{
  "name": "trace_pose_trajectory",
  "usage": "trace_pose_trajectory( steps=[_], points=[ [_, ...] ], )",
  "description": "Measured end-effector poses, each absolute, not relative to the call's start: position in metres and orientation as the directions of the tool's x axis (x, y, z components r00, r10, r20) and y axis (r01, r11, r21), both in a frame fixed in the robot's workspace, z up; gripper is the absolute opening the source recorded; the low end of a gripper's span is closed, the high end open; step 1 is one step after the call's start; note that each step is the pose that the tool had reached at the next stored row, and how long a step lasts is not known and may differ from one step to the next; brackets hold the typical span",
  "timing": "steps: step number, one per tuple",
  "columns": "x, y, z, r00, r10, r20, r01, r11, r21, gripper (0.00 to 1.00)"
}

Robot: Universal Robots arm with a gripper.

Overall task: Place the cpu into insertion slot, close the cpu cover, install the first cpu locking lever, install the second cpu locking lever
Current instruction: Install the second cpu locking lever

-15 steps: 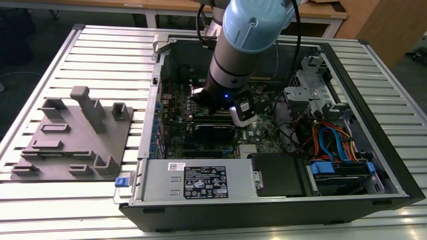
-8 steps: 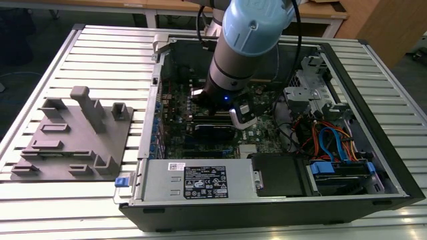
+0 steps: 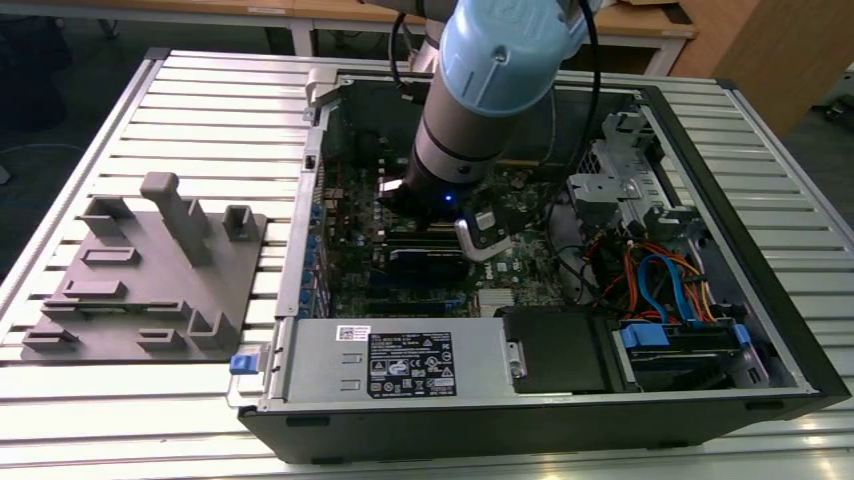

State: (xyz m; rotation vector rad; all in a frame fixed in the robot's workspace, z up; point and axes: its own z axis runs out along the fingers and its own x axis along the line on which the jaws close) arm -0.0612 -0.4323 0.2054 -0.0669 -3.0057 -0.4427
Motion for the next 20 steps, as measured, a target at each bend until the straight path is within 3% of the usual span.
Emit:
trace_pose_trajectory(
  steps=[20],
  points=[
    [-0.067,-0.432,0.192,-0.995,0.027,0.099,0.058,0.944,0.326,0.1]
  ],
)
